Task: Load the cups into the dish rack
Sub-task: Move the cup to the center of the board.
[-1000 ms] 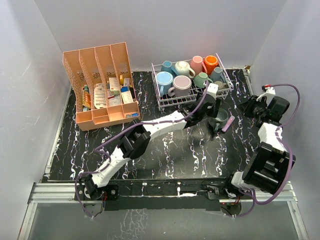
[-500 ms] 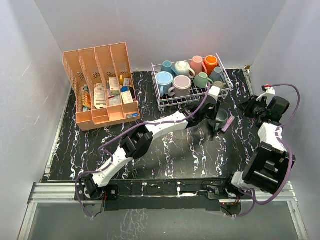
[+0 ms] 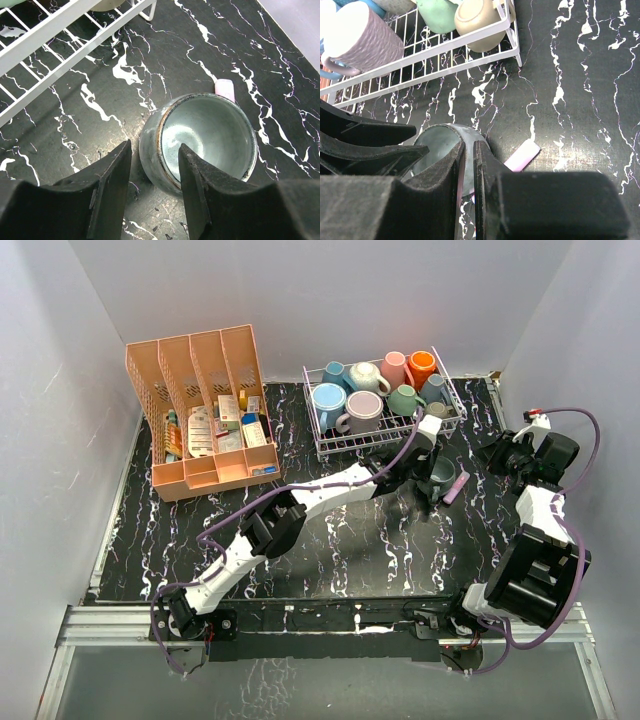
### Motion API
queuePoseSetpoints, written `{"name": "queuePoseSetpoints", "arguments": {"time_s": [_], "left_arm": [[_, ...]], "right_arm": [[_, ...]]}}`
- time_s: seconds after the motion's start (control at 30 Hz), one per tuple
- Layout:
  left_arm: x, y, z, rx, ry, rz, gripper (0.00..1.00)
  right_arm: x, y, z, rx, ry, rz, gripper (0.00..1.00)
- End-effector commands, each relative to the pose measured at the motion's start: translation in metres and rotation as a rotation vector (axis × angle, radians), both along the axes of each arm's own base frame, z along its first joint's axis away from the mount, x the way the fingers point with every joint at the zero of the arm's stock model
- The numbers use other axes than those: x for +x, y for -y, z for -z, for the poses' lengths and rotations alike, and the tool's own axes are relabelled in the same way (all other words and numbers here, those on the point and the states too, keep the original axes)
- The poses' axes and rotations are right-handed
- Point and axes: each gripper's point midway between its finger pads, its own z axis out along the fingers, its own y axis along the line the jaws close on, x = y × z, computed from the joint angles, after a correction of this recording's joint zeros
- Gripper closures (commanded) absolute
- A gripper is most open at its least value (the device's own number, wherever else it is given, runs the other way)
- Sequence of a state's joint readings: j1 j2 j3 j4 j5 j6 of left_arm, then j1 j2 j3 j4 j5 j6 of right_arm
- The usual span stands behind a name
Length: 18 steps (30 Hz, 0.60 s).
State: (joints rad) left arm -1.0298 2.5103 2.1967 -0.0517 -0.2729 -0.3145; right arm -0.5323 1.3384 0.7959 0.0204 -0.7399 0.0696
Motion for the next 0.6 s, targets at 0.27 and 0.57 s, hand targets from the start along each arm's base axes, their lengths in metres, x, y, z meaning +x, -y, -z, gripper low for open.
{"name": "queuePoseSetpoints", "arguments": {"time_s": [0.27,0.57], "left_arm": [[-0.005,-0.022,-0.034,0.026,0.042,-0.003,0.69],[-0.006,-0.028,-0.043,-0.005,0.035,0.014,0.99]], "right_arm": [[0.009,0.004,-0.022,-0.047,0.084,-0.019,0.84],[0.009,0.004,-0.020,-0.045,0.083,-0.019,0.84]]}}
